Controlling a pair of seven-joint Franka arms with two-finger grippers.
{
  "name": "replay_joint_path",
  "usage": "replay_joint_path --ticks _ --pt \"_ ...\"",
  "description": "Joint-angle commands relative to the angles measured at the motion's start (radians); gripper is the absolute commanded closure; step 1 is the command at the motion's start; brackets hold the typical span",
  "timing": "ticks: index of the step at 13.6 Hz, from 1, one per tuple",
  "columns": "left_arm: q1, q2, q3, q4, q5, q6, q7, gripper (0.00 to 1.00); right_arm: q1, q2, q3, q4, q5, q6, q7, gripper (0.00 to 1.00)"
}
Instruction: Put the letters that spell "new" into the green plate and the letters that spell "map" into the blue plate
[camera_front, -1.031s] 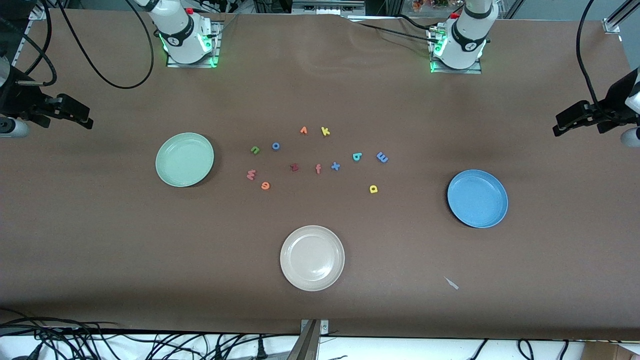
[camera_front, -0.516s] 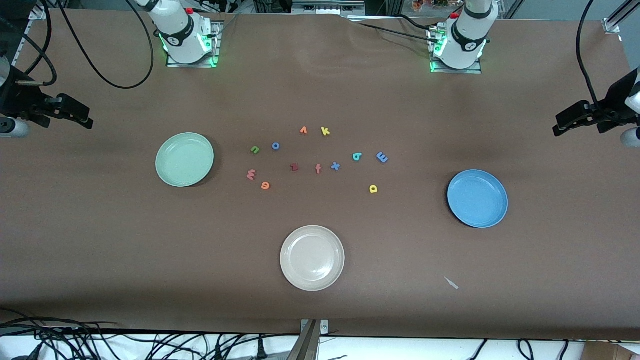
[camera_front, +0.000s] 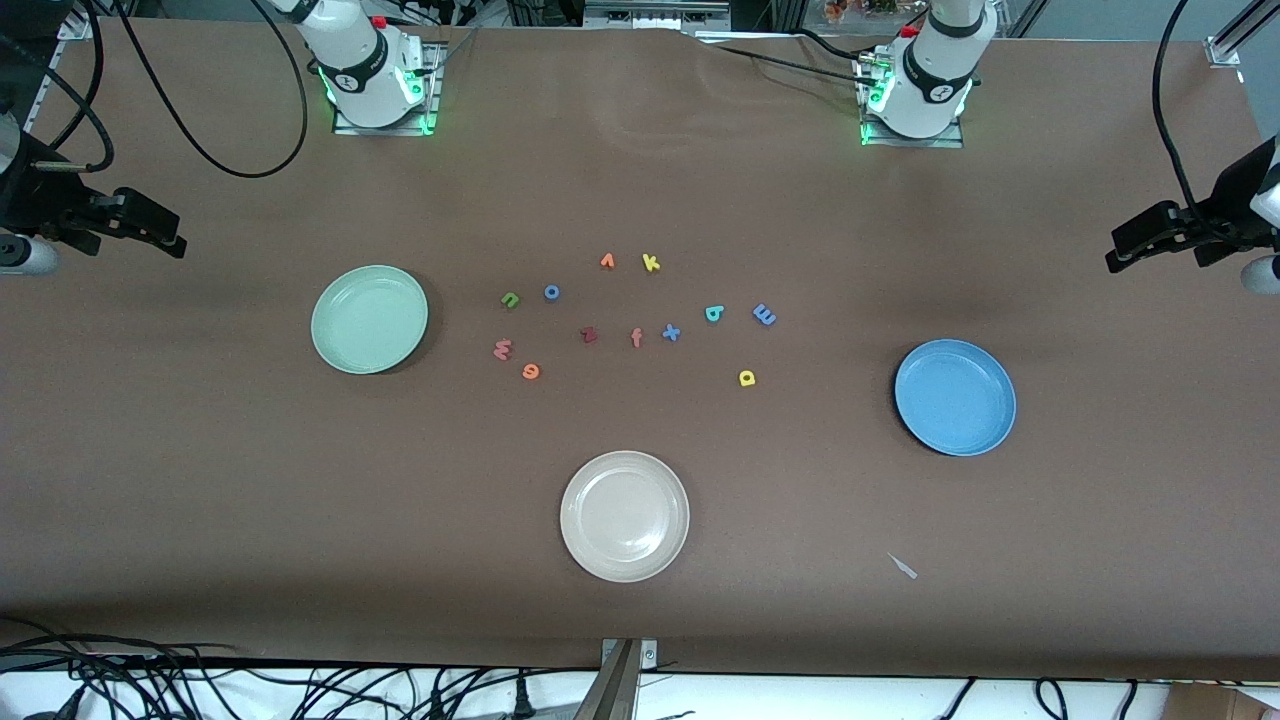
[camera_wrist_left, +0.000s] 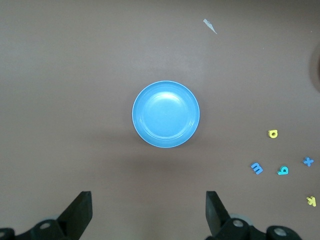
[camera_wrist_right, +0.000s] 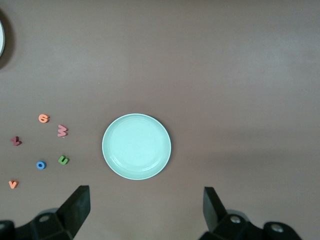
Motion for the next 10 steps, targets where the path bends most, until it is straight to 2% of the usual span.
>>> replay_joint_path --ticks 1,10 --pt "0.003 0.000 0.005 0.006 -0.029 0.004 0.023 0.00 -0.009 -0.022 0.004 -0.014 0.007 -0.009 -0.018 0.00" --pt "-0.005 0.016 0.003 0.006 -0.026 0.002 0.014 0.00 -0.009 -0.019 0.008 -0.014 0.016 -0.001 -0.014 0.00"
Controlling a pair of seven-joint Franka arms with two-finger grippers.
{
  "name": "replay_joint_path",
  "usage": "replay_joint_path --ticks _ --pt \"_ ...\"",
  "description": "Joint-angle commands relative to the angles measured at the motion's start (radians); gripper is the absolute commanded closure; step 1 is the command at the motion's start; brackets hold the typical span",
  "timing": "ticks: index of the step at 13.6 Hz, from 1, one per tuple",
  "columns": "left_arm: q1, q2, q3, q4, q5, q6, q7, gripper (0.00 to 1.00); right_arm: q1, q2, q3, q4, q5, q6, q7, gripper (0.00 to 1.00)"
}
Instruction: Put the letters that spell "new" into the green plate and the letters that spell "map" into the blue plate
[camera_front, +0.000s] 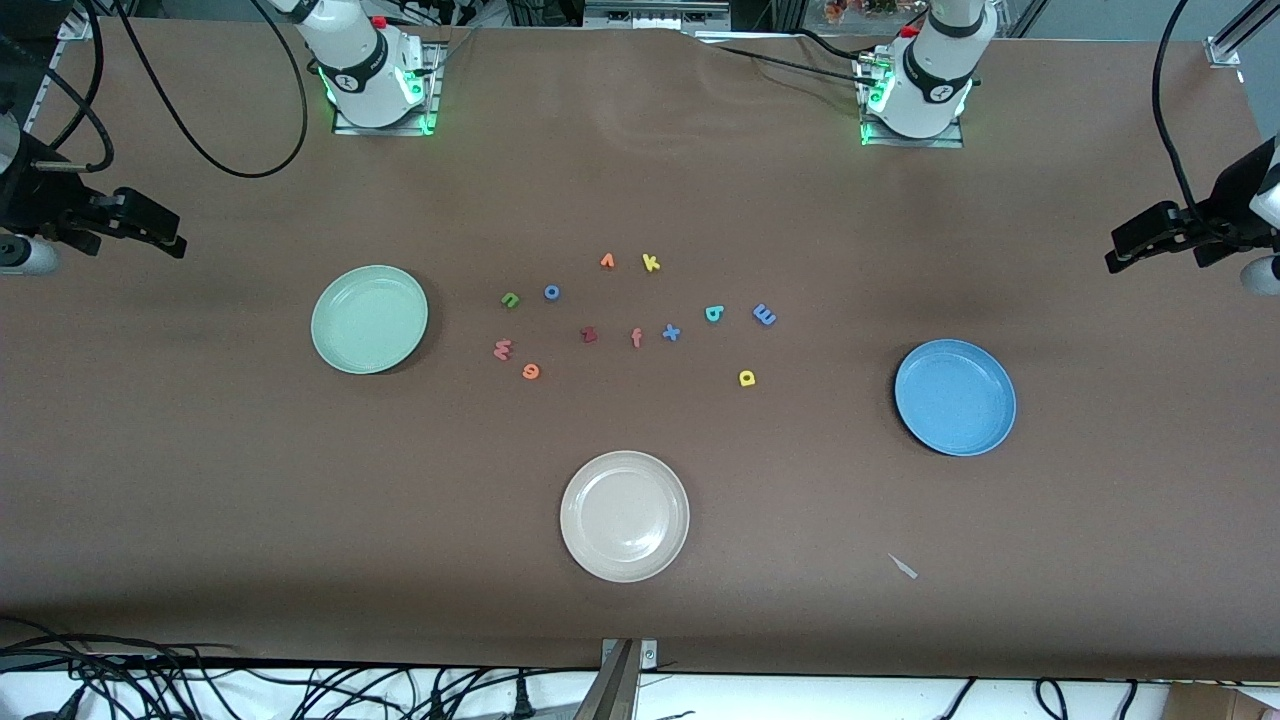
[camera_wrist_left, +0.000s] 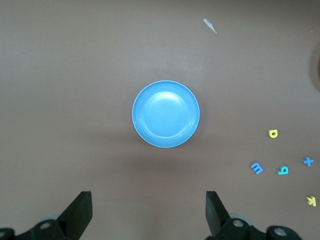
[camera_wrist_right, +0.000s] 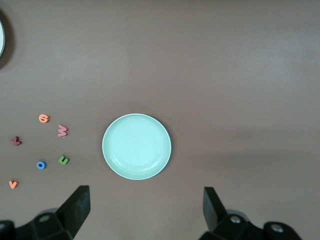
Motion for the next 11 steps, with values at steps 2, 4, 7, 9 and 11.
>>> replay_joint_path --ticks 2,4,7,9,11 --pt "-0.003 0.012 0.004 0.006 -0.023 0.004 0.014 0.00 -0.010 -0.012 0.005 -0.006 0.017 0.005 -0.009 0.00" --pt "-0.003 0.015 0.005 0.006 -0.017 0.004 0.012 0.00 -0.010 -0.033 0.012 -0.016 0.014 -0.036 -0.020 0.00" --pt "-0.005 0.027 0.005 0.008 -0.016 0.007 0.010 0.00 -0.010 -0.032 -0.017 -0.015 0.017 -0.046 -0.023 0.00" --pt "-0.006 0.038 0.004 0.009 -0.014 0.016 0.010 0.00 -0.010 -0.029 -0.016 -0.017 0.014 -0.041 -0.023 0.00" --pt "-0.006 0.039 0.004 0.009 -0.014 0.030 0.010 0.00 -0.010 -0.024 -0.014 -0.014 0.013 -0.018 -0.024 0.00"
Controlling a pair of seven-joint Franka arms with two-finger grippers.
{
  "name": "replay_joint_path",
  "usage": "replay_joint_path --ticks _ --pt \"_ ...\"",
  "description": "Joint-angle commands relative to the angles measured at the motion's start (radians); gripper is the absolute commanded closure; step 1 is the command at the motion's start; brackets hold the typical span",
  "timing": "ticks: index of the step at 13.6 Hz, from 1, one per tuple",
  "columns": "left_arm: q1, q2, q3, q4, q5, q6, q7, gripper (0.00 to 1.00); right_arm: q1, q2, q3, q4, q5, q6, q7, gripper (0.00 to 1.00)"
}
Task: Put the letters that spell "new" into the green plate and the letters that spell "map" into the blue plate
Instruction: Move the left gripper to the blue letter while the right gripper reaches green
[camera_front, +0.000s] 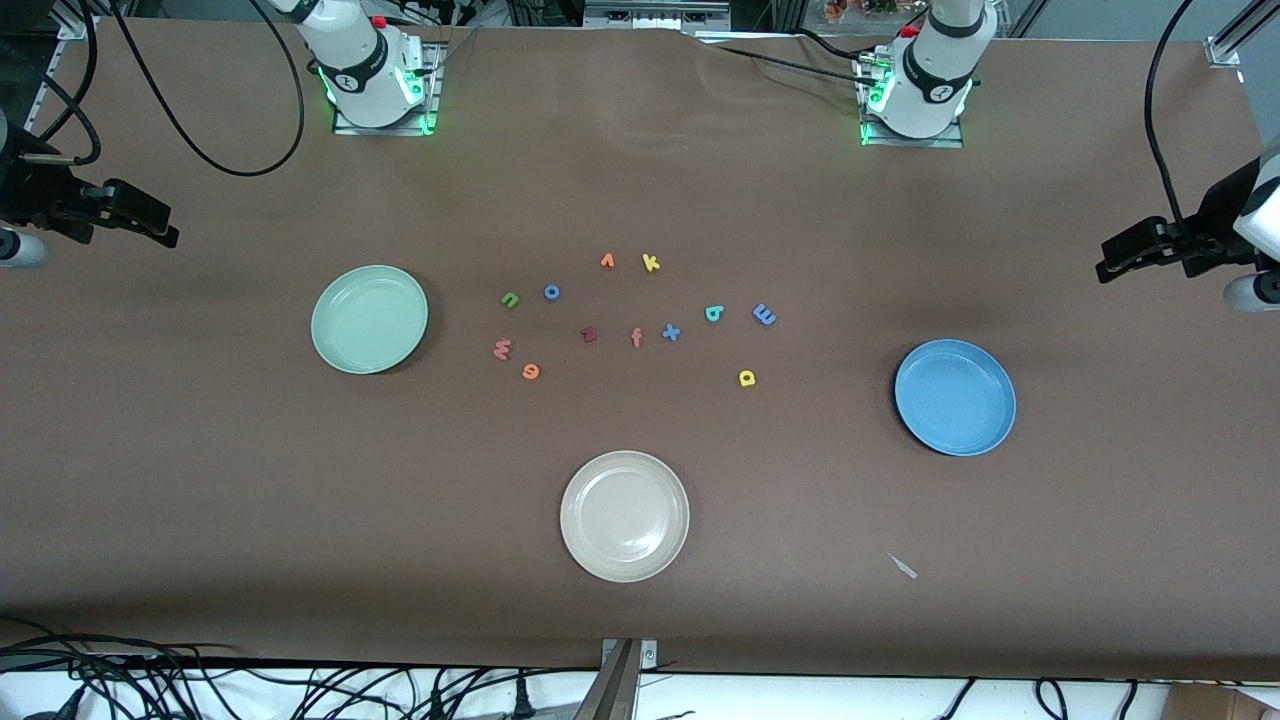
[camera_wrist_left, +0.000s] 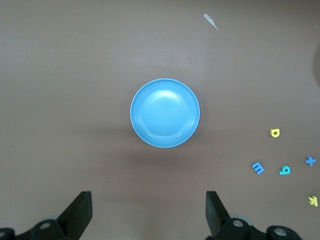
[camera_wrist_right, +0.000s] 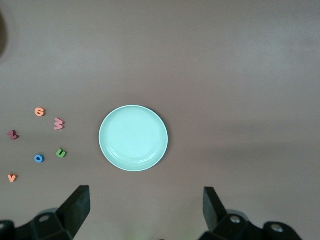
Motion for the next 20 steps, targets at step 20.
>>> replay_joint_path --ticks 20 --pt "-0.122 0.074 -0.035 -0.039 -0.029 0.021 -0.159 0.00 -0.007 -0.015 0.009 -0.011 0.015 0.023 -0.022 0.00"
